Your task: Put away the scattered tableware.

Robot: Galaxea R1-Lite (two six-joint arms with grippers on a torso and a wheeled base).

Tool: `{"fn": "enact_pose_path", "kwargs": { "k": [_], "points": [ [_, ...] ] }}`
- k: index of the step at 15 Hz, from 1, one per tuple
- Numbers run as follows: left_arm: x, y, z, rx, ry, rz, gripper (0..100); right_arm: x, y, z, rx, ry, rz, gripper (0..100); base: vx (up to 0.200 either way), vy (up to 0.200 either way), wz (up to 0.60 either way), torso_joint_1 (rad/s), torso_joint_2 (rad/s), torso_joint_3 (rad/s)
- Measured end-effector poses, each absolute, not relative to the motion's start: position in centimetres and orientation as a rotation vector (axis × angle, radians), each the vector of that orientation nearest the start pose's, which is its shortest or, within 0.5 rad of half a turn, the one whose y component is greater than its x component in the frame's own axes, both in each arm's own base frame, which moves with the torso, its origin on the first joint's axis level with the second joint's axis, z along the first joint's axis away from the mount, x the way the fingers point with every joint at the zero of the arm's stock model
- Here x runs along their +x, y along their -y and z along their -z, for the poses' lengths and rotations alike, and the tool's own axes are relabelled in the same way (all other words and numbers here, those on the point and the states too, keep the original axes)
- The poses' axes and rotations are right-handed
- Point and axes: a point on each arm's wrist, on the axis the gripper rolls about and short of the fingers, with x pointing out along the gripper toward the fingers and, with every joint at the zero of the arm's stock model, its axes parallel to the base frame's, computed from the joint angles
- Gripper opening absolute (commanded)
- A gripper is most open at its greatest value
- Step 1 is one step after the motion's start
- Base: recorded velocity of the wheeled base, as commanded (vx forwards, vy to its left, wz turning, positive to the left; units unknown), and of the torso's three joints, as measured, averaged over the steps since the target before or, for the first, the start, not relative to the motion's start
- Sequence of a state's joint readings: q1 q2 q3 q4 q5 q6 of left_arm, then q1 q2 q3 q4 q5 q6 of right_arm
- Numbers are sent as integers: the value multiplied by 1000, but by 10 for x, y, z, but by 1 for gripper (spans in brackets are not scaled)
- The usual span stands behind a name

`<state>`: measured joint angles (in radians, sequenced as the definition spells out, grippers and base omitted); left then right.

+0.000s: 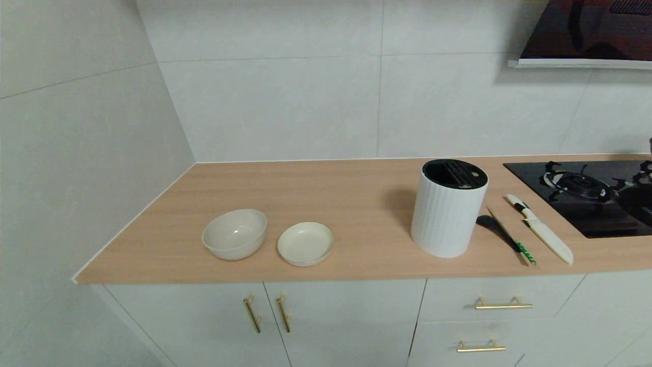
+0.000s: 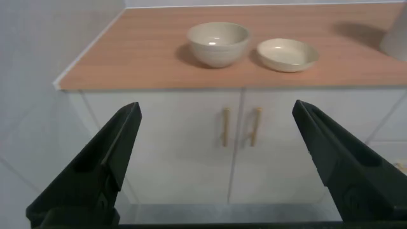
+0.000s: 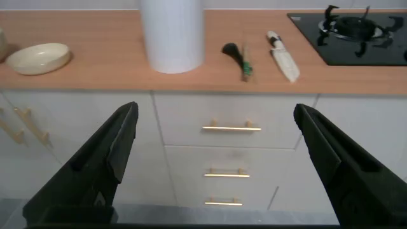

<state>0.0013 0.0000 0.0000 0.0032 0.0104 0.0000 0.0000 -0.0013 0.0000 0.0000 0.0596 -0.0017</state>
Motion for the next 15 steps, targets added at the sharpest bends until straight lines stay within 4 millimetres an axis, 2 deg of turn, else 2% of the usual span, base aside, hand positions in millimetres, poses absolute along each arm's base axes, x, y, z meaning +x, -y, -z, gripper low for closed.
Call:
{"fn": "enact_pose_path", "kwargs": {
  "k": [13,15],
  "points": [
    [-23,0,-75,0,-3,-11,100,-23,-1,-75,-2,1,-60,100,0,200,0,0,1,4],
    [-23,0,-75,0,-3,-11,100,-23,-1,-75,-2,1,-60,100,0,0,0,0,0,0]
  ]
}}
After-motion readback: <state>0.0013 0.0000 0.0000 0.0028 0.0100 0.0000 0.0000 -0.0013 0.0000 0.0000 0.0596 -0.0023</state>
